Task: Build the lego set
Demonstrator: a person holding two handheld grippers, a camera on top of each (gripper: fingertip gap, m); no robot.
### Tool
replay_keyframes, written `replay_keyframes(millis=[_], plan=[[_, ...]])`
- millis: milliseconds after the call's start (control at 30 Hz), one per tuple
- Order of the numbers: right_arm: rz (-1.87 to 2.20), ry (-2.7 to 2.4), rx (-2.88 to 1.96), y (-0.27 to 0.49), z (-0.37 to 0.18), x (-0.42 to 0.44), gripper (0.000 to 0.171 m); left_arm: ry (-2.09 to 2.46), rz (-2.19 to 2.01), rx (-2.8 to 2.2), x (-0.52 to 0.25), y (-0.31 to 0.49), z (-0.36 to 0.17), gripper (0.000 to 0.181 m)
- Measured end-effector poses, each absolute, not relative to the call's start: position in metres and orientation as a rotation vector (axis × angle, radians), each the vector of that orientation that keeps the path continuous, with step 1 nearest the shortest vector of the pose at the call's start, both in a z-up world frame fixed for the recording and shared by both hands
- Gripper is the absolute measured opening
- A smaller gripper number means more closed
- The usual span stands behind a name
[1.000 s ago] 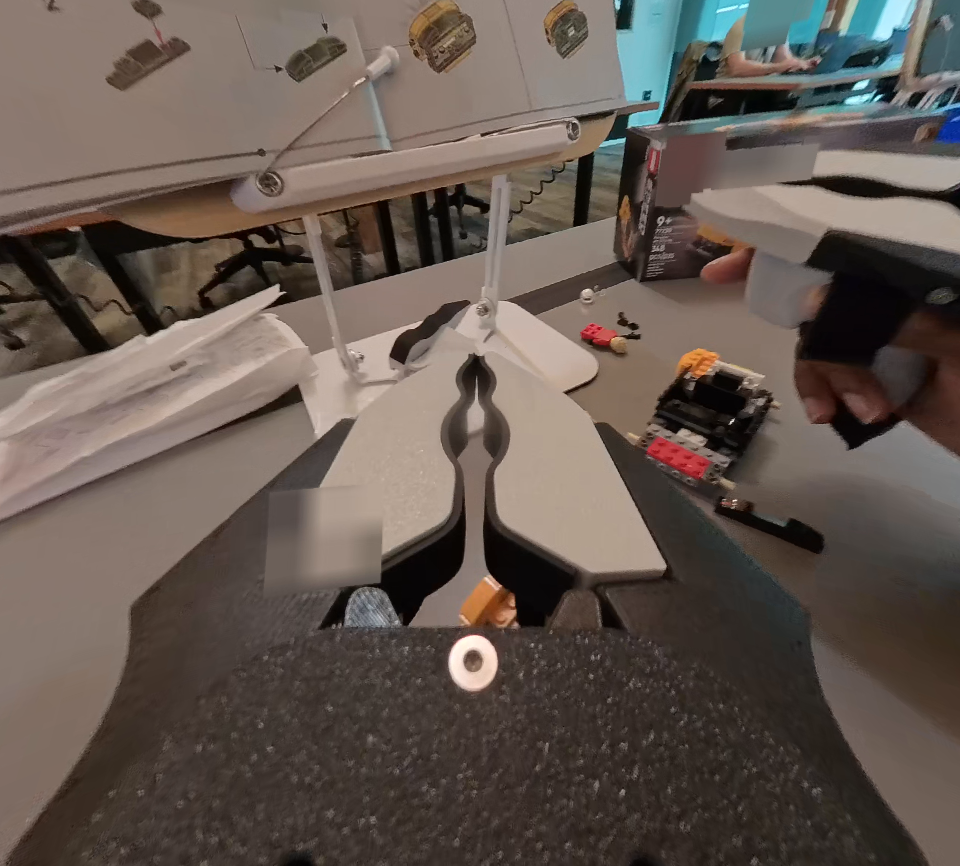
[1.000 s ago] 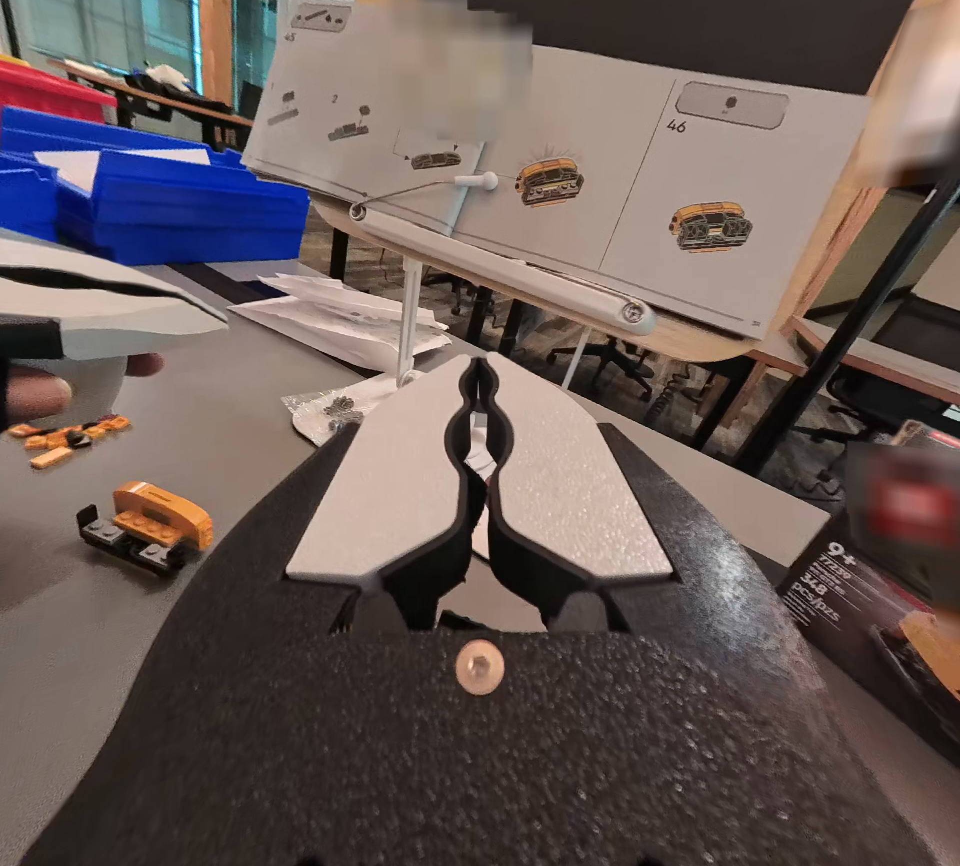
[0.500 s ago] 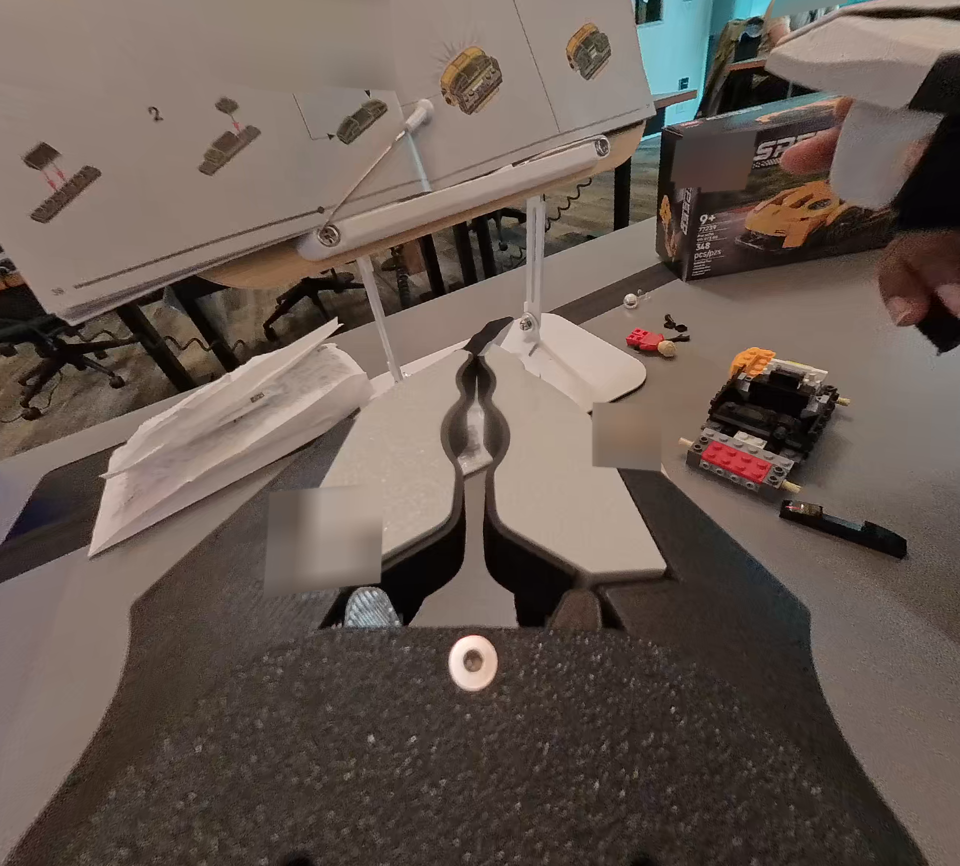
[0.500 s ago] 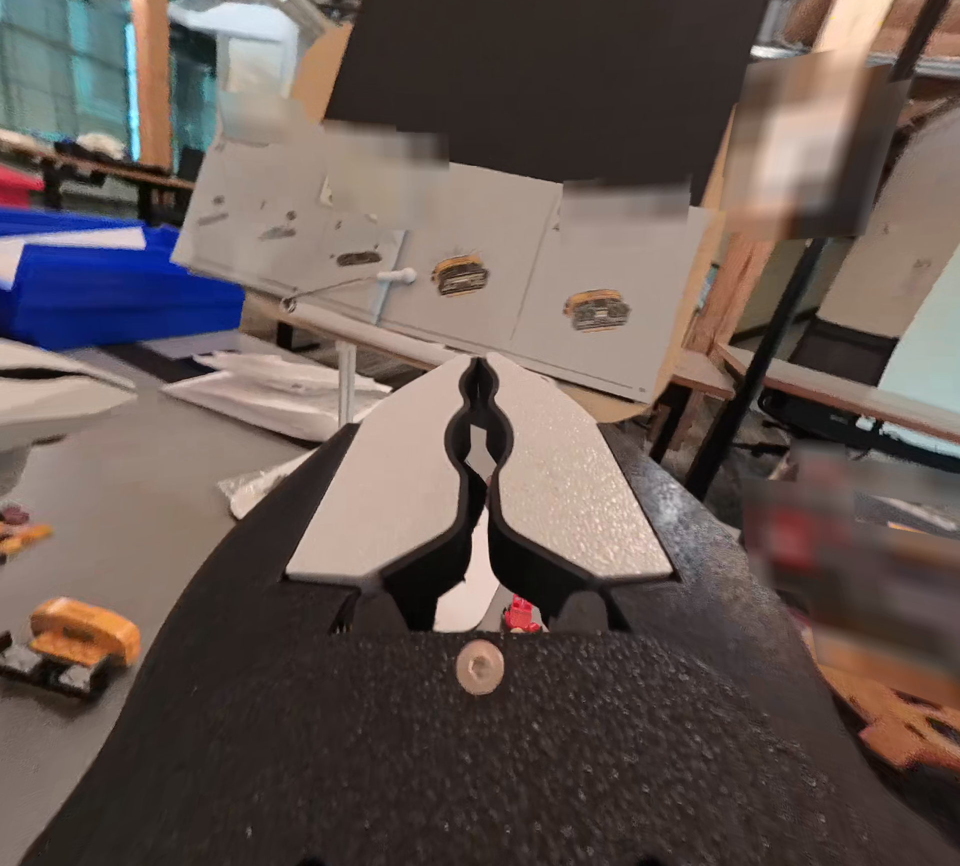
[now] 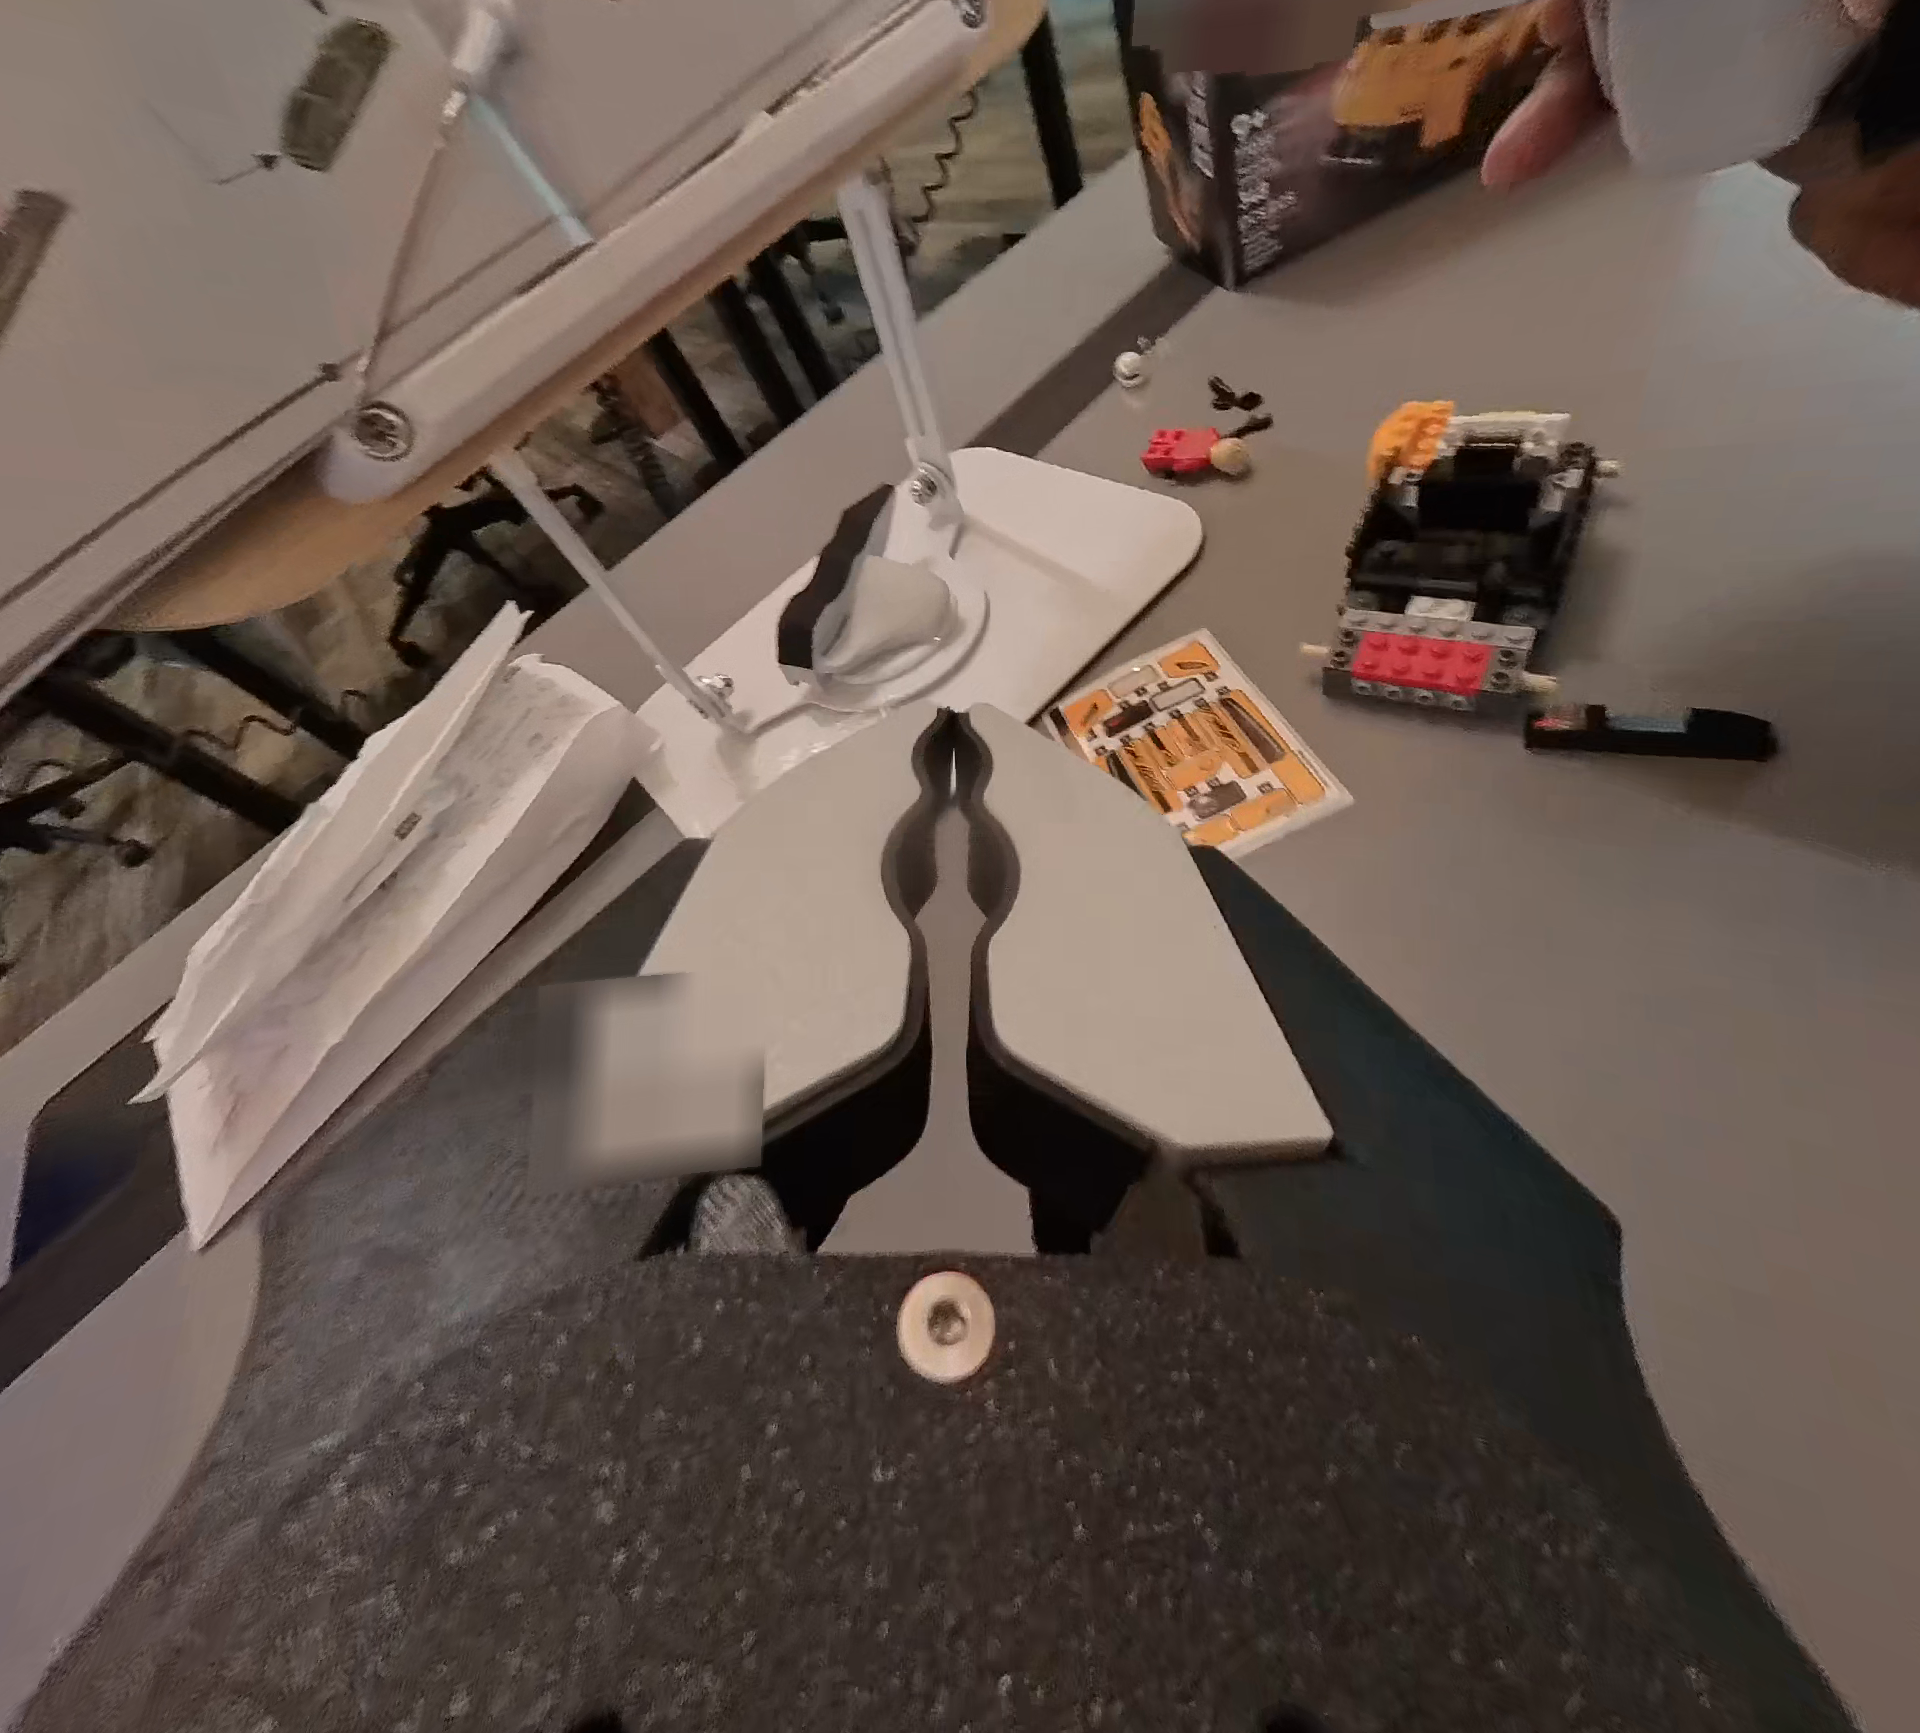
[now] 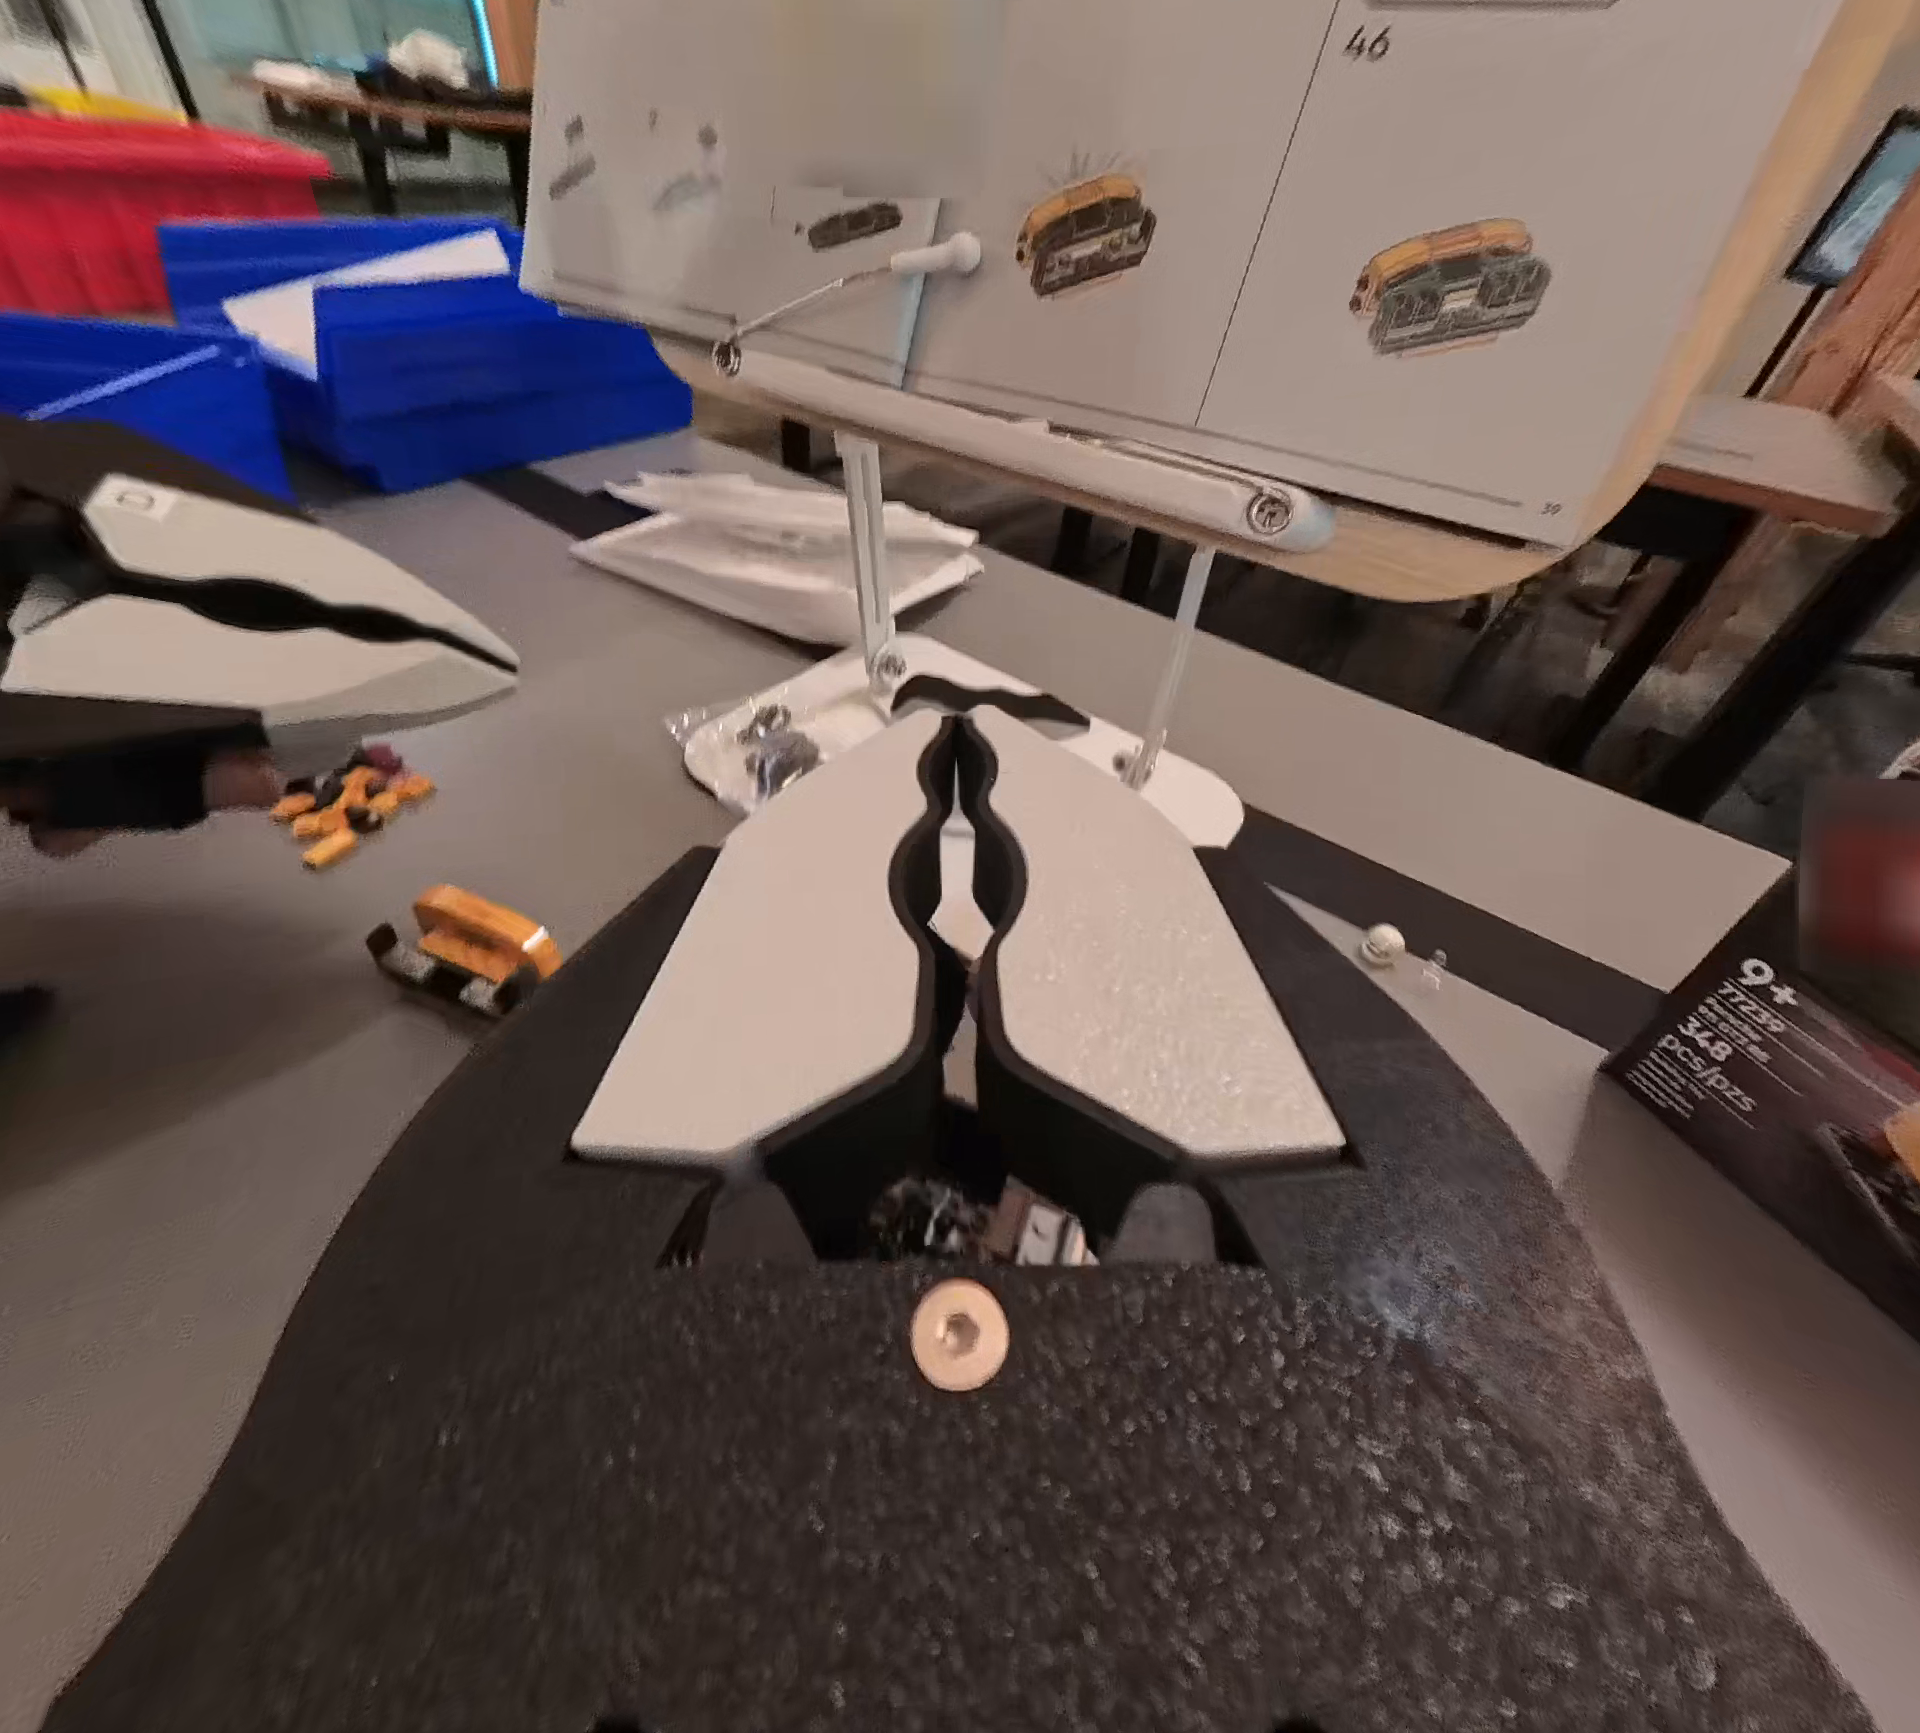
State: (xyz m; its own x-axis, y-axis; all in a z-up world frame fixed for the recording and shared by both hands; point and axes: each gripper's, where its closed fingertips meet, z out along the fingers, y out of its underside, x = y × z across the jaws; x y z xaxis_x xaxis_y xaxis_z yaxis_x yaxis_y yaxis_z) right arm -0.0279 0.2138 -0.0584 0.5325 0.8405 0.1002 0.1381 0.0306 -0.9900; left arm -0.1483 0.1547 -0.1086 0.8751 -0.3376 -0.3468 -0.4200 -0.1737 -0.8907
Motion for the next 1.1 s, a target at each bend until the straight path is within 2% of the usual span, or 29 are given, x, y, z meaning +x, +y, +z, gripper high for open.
replay_keyframes(millis=[100,133,333,400,433,500,533,633,767,800,933,1100], plan=[[0.665,-1.008,-1.551,0.204,-0.065,-0.023,0.001,0.622,0.063,-1.809,-0.148,0.15,-0.112,0.0],[0.68,-1.039,-1.584,0.198,-0.069,-0.022,0.015,0.631,0.085,-1.814,-0.152,0.149,-0.113,0.0],[0.635,-1.326,-1.929,0.145,-0.15,-0.005,0.034,0.658,0.004,-1.929,-0.167,0.132,-0.128,0.0],[0.604,-1.392,-2.024,0.133,-0.176,0.001,0.034,0.669,-0.034,-1.963,-0.166,0.13,-0.138,0.004],[0.576,-1.426,-2.065,0.13,-0.188,0.003,0.034,0.668,-0.082,-1.984,-0.163,0.13,-0.143,0.02],[0.499,-1.487,-2.122,0.128,-0.205,0.005,0.034,0.675,-0.153,-2.032,-0.156,0.128,-0.153,0.028],[0.487,-1.509,-2.133,0.126,-0.21,0.004,0.032,0.688,-0.148,-2.028,-0.153,0.128,-0.154,0.028],[0.445,-1.491,-2.141,0.126,-0.214,-0.001,0.008,0.704,-0.149,-2.006,-0.147,0.127,-0.149,0.025],[0.54,-1.516,-2.125,0.098,-0.207,-0.019,0.01,0.709,-0.165,-2.006,-0.139,0.124,-0.148,0.015],[0.607,-1.524,-2.112,0.088,-0.203,-0.026,0.017,0.72,-0.19,-2.013,-0.133,0.121,-0.149,0.014],[0.777,-1.513,-2.048,0.082,-0.18,-0.03,0.027,0.894,-0.283,-2.037,-0.102,0.095,-0.163,0.01],[0.772,-1.63,-1.985,0.082,-0.193,-0.019,0.015,1.112,-0.471,-2.173,-0.075,0.054,-0.199,0.007]])
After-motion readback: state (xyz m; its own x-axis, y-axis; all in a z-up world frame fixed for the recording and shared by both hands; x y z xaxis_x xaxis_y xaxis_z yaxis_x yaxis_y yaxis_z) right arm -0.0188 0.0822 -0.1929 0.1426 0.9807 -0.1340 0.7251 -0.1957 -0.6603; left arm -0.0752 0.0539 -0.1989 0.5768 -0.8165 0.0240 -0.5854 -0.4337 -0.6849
